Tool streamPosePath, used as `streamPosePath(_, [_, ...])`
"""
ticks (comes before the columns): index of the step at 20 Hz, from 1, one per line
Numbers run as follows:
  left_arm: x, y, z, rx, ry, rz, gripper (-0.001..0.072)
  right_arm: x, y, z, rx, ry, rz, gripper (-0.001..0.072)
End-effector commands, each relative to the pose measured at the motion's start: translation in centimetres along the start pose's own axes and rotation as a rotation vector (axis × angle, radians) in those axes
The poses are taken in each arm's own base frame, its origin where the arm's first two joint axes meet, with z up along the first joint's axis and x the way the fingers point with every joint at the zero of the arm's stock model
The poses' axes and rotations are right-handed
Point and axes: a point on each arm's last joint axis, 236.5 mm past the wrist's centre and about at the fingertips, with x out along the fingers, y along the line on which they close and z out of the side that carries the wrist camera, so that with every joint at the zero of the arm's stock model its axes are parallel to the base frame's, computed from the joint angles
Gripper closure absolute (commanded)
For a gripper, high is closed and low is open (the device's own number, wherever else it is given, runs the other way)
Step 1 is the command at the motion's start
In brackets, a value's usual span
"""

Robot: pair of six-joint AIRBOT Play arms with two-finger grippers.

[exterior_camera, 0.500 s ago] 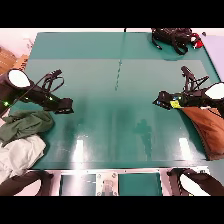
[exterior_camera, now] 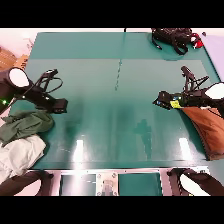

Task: Fold the shirts.

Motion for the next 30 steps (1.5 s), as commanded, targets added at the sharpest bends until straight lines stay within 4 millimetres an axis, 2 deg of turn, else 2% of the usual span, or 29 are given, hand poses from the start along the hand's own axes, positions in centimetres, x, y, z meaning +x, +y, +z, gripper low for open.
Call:
streamPosePath(1, [-2.0,9.1,-2.1,-0.065,0.076,0.399,-0.0009,0.0,0.0,0.0,-0.001,0.001,0.001,0.0693])
streamPosePath(2, [-1.8,10.5,-2.9,-0.059,0.108,0.456,-0.0009,0.0,0.0,0.0,0.0,0.001,0.0,0.0693])
streamPosePath(7, [1.7,15.8,-7.3,0.003,0.223,0.645,-0.0008,0.0,0.0,0.0,0.0,0.001,0.0,0.0693])
streamPosePath(9, [2.8,17.3,-7.3,0.056,0.202,0.699,-0.0007,0.0,0.0,0.0,0.0,0.001,0.001,0.0693])
streamPosePath(10, [3.5,17.5,-6.8,0.084,0.173,0.698,0.0025,0.0,0.0,0.0,0.0,0.001,0.001,0.0693])
streamPosePath(11, [4.1,17.5,-6.0,0.108,0.139,0.69,0.024,0.0,0.0,0.0,-0.001,0.001,0.0,0.0693])
streamPosePath(12, [4.3,17.3,-5.1,0.128,0.108,0.683,0.0544,0.0,0.0,0.0,-0.001,0.001,0.001,0.0693])
streamPosePath(13, [4.3,17.2,-4.4,0.141,0.084,0.678,0.0686,0.0,0.0,0.0,-0.001,0.001,0.0,0.0693])
streamPosePath(15, [3.5,17.0,-3.5,0.148,0.066,0.678,0.0685,0.0,0.0,0.0,-0.001,0.001,0.001,0.0693])
streamPosePath(18, [0.2,15.2,-1.9,0.157,0.066,0.637,0.0686,0.0,0.0,0.3,0.0,-0.014,0.0,0.0693])
streamPosePath(19, [-1.5,13.8,-0.9,0.151,0.039,0.592,0.0686,0.0,0.0,0.4,-0.001,-0.017,0.0,0.0693])
streamPosePath(21, [-5.3,8.9,2.3,0.134,-0.102,0.432,0.0686,0.0,0.0,0.4,0.0,-0.017,0.001,0.0693])
streamPosePath(24, [-12.9,-1.6,7.9,0.168,-0.419,0.087,0.0686,0.1,0.0,0.6,0.001,-0.024,0.001,0.0693])
streamPosePath(26, [-17.1,-8.2,10.4,0.246,-0.59,-0.076,0.0686,0.1,0.2,0.6,0.004,-0.024,0.007,0.0662])
streamPosePath(27, [-17.8,-11.2,10.9,0.296,-0.636,-0.136,0.0686,0.1,0.1,0.6,0.004,-0.026,0.006,0.0586])
streamPosePath(28, [-17.7,-14.1,11.2,0.344,-0.663,-0.186,0.0686,0.0,0.1,0.7,0.004,-0.029,0.006,0.051])
streamPosePath(30, [-15.1,-18.9,10.9,0.422,-0.62,-0.263,0.0685,0.0,0.1,0.8,0.004,-0.032,0.006,0.0496])
